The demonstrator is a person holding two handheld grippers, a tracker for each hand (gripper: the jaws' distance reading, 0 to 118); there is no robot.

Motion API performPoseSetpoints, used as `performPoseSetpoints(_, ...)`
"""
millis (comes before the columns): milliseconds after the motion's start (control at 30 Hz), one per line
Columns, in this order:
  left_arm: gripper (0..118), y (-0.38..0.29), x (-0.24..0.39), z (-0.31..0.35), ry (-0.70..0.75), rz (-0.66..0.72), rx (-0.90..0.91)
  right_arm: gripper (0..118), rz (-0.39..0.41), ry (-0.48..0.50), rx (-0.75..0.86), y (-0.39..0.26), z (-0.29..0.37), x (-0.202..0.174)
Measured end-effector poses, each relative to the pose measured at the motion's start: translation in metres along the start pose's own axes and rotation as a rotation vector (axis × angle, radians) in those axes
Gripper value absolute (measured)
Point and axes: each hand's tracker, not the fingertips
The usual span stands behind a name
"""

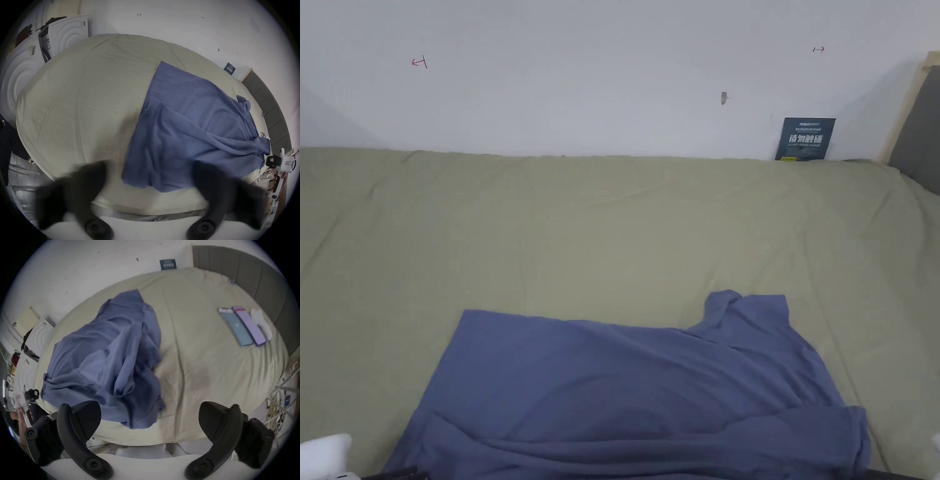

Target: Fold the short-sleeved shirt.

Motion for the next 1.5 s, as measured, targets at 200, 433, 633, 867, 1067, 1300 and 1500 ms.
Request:
performPoseSetpoints(200,115,0.029,0.013,0.013,-0.024,-0.060,0.072,116,0.007,0.001,0.140,0.022,0.031,-0.006)
performPoseSetpoints(433,7,0.106,0.037,-0.029,-0.052,-0.097,0.107,0,0.050,-0.004,0.206,0.089,0.009,-0.032)
performPoseSetpoints(633,47,0.174,0.054,-0.094,-0.073,-0.088,0.090,0,0.038,0.007,0.164,0.135,-0.024,-0.042)
performPoseSetpoints(867,114,0.228,0.071,-0.172,0.008,-0.127,0.004,0,0.085,0.000,0.110,0.154,-0.057,-0.042)
performPoseSetpoints(1067,34,0.213,0.083,-0.190,0.015,-0.173,-0.074,0,0.093,-0.019,0.065,0.158,-0.078,-0.032)
performPoseSetpoints(1300,0,0.222,0.071,-0.190,-0.012,-0.173,-0.057,5,0.091,-0.013,0.055,0.175,-0.086,-0.028)
performPoseSetpoints(1500,0,0.213,0.083,-0.181,0.006,-0.180,-0.041,118,0.106,-0.055,-0.094,0.216,-0.135,-0.023)
